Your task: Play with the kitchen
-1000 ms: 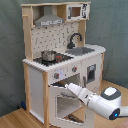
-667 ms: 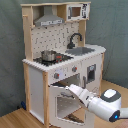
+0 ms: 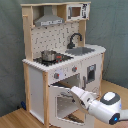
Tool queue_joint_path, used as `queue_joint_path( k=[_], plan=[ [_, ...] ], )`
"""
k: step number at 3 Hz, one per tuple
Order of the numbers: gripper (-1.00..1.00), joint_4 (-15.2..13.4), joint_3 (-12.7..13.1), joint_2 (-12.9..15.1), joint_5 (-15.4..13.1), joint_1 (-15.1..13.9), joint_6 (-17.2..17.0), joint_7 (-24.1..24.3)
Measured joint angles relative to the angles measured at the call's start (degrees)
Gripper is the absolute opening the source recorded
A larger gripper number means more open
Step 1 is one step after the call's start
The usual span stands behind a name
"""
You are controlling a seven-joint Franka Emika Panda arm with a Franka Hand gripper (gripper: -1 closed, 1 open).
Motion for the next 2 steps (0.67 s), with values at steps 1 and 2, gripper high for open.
queue_joint_path(
  k=[1,2],
  plan=[
    [1.00,-4.9,0.1,0.8,0.2,2.2,-0.2,2.2],
    [1.00,-9.7,-0.1,1.1,0.5,5.5,-1.6,3.0]
  ],
)
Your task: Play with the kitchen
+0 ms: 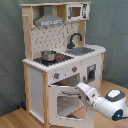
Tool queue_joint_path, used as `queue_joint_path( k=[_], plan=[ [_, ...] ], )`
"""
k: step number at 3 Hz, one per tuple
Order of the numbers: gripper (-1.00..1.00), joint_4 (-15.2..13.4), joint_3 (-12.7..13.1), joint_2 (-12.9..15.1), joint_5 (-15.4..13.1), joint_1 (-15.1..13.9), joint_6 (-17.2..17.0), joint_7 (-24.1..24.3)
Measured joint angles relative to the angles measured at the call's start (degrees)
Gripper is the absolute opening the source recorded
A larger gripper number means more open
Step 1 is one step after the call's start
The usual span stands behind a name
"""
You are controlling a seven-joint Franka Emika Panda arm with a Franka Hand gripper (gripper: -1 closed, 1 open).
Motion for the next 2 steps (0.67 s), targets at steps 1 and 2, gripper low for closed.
queue_joint_path(
  k=[1,2],
  plan=[
    [1.00,-5.3,1.6,0.0,0.1,1.0,-1.0,-0.1],
    [1.00,-8.8,2.1,0.0,0.1,0.8,-0.9,-4.9]
  ],
)
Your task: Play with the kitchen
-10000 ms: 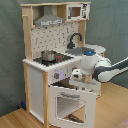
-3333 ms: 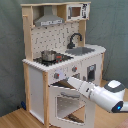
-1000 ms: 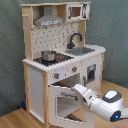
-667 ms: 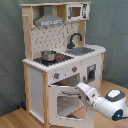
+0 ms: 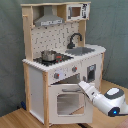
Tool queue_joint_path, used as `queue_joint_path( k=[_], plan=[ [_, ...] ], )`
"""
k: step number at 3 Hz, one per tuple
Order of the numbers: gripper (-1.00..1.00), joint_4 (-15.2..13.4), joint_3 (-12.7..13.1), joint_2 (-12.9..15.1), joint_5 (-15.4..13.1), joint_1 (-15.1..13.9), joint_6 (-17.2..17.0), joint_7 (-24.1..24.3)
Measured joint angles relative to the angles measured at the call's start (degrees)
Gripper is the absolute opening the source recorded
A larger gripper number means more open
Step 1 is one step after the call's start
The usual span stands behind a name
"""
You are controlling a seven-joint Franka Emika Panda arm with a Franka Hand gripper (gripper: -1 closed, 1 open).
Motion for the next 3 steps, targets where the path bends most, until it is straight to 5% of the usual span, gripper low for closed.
queue_joint_path(
  k=[3],
  plan=[
    [1.00,-0.4,0.7,0.0,-0.1,-8.1,6.6,-14.4]
  ],
)
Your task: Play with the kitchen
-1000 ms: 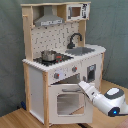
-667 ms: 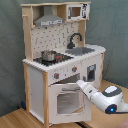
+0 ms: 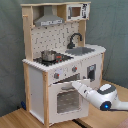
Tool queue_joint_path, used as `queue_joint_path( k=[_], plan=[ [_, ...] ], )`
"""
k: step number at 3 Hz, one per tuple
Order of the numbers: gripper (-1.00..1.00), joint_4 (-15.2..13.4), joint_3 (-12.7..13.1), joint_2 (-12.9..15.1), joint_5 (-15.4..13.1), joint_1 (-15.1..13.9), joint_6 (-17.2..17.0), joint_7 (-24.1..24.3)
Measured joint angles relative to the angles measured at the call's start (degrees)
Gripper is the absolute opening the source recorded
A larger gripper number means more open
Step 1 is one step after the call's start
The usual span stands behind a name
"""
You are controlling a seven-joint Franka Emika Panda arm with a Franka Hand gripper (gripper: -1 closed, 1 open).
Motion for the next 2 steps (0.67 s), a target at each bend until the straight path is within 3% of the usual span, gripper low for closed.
queue_joint_path(
  k=[2],
  plan=[
    [1.00,0.1,-0.4,-0.1,0.0,-5.6,6.1,-8.8]
  ],
)
